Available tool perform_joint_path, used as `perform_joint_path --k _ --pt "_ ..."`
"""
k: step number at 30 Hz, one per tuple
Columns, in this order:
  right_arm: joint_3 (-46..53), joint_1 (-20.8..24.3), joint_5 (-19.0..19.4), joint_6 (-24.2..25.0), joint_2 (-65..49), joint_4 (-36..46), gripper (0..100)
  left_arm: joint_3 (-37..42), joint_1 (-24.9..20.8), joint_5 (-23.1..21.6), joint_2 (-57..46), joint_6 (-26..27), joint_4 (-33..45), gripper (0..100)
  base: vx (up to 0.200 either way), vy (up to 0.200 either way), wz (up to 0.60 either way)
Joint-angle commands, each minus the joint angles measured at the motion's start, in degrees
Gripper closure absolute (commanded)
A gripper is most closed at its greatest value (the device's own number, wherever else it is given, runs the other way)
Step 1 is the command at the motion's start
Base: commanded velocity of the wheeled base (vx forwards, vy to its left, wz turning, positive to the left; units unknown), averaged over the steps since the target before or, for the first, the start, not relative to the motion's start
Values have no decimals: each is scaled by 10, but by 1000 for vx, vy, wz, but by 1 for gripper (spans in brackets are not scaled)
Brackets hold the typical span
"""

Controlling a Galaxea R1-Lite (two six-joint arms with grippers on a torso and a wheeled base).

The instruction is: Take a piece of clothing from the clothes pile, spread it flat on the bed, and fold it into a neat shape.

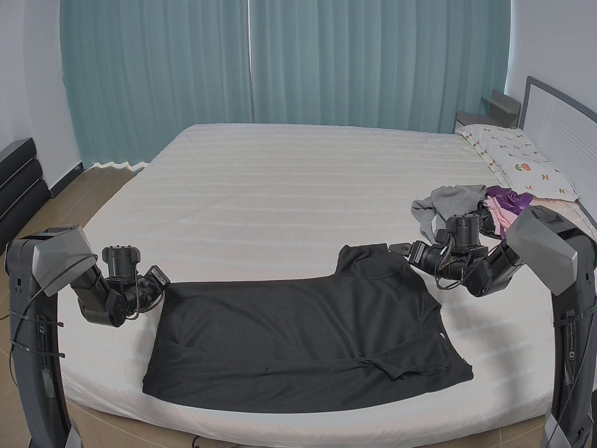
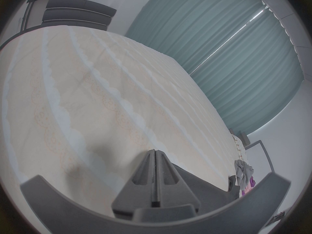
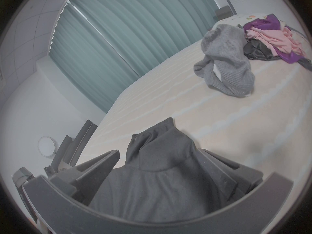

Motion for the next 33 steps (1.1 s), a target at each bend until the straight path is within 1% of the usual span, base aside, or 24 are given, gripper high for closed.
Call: perform_joint_path --k 1,6,9,13,17,18,26,33 --pt "-78 -7 -2 -23 73 18 0 1 0 0 0 0 0 100 0 0 0" --pt "-116 -4 -4 -24 96 30 0 1 0 1 0 1 0 100 0 0 0" --pt "-152 -5 -12 -23 105 37 0 1 0 1 0 1 0 100 0 0 0" --pt "-160 -4 -21 -23 119 41 0 1 0 1 1 1 0 100 0 0 0" --pt "-162 -3 -21 -23 124 39 0 1 0 1 1 1 0 100 0 0 0" --pt "-162 -4 -21 -23 122 39 100 1 0 1 1 1 0 100 0 0 0" --pt "-152 -16 -22 -20 94 38 100 -4 0 -1 1 3 1 100 0 0 0" --pt "-115 -19 -18 -20 69 37 100 -5 1 -2 1 5 0 100 0 0 0"
